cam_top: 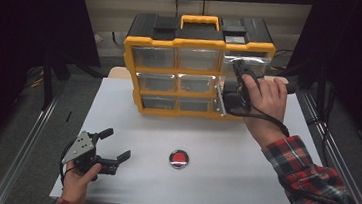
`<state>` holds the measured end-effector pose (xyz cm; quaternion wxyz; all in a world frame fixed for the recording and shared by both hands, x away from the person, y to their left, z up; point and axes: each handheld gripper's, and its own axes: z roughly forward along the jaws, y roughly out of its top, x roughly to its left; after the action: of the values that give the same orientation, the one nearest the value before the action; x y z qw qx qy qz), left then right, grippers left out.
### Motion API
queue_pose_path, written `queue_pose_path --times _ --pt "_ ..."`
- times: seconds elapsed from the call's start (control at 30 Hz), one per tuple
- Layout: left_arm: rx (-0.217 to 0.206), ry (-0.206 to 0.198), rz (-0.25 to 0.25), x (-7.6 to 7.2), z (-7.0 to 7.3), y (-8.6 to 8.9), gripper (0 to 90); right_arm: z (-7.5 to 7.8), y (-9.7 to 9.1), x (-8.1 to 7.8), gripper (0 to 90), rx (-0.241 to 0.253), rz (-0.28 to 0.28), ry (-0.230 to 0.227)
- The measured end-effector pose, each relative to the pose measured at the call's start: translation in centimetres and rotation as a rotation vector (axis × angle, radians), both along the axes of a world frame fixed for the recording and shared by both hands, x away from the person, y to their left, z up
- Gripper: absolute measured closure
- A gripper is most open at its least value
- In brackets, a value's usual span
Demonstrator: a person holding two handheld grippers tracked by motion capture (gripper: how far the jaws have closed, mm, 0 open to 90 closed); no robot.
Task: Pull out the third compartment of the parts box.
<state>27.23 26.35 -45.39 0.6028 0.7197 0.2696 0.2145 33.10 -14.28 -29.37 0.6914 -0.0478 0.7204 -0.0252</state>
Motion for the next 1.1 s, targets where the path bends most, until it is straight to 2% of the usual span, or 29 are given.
queue_pose_path --times 0.2,0.3,0.37,0.53,0.6,0.63,0.7,0.9,0.93,0.97,1.1 --pt "0.001 -0.001 -0.001 0.0 0.0 0.0 2.0 0.0 0.2 -0.3 82.3 -0.010 0.004 -0.001" --pt "0.004 -0.001 -0.001 0.0 0.0 0.0 2.0 0.1 0.2 -0.5 82.3 0.013 0.002 0.003" --pt "0.002 -0.001 -0.002 0.0 0.0 0.0 2.0 0.2 0.2 -0.5 82.3 -0.003 0.007 0.002" --pt "0.005 -0.002 -0.001 0.0 0.0 0.0 2.0 0.1 0.2 -0.8 82.3 0.011 0.001 0.001" --pt "0.003 -0.002 -0.002 0.0 0.0 0.0 2.0 0.2 0.2 -0.8 82.2 -0.006 0.005 -0.002" --pt "0.003 -0.002 -0.002 0.0 0.0 0.0 2.0 0.0 0.1 -0.9 82.2 0.014 0.001 -0.001" --pt "0.003 -0.002 -0.002 0.0 0.0 0.0 2.0 0.1 0.1 -1.0 82.0 0.022 0.005 0.000" --pt "0.005 -0.004 -0.001 0.0 0.0 0.0 2.0 0.0 0.2 -1.2 82.1 0.026 0.001 0.004" --pt "0.005 -0.004 -0.001 0.0 0.0 0.0 2.0 0.0 0.2 -1.2 82.1 0.026 0.001 0.004" --pt "0.003 -0.002 -0.002 0.0 0.0 0.0 2.0 0.2 0.2 -1.2 82.2 0.006 0.006 0.004" --pt "0.002 -0.003 -0.002 0.0 0.0 0.0 2.0 0.0 0.2 -1.3 82.2 0.011 0.005 0.008"
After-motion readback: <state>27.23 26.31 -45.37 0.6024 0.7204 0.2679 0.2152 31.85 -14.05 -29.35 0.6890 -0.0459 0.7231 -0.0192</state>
